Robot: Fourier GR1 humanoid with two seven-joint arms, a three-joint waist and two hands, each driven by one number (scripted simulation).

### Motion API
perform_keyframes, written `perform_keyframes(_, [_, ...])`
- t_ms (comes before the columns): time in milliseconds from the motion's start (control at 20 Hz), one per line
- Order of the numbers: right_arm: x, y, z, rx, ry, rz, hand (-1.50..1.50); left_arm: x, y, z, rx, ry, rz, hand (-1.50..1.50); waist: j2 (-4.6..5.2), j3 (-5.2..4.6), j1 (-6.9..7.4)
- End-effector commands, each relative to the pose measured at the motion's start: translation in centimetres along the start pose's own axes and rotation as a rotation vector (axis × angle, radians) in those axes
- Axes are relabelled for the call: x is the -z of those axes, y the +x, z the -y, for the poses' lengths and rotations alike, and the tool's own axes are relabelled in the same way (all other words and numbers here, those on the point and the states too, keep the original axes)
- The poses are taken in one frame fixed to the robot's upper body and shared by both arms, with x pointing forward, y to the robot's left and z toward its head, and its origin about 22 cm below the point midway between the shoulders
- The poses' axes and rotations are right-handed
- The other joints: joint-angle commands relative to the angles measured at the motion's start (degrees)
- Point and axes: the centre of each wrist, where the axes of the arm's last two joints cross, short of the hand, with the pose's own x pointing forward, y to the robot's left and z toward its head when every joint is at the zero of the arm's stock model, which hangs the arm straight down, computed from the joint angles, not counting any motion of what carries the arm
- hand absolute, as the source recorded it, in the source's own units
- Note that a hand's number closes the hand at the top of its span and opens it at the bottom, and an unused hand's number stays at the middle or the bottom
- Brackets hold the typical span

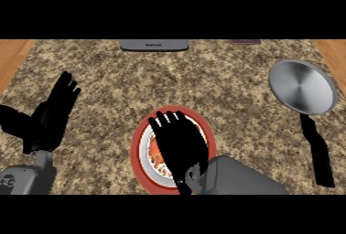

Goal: Pick the squash from the plate and place it in the pan

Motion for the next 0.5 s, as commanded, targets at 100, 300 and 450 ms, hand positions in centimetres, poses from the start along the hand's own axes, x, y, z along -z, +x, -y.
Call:
perform_keyframes(100, [-1.2, 3.0, -0.4, -0.089, -0.016, -0.101, -1.50, 0.1, -1.7, 0.9, -0.007, 0.005, -0.004, 0.00, -0.03, 0.02, -0.27])
perform_keyframes(300, [1.7, 4.1, -0.7, -0.079, -0.018, -0.068, -1.50, 0.8, -0.2, -0.8, -0.003, -0.020, -0.015, 0.00, 0.14, 0.01, 0.45])
perform_keyframes(450, [2.7, 3.7, -2.1, -0.081, 0.033, -0.119, -1.50, 0.0, 0.9, 0.9, -0.006, -0.020, 0.002, 0.00, 0.08, 0.03, 0.54])
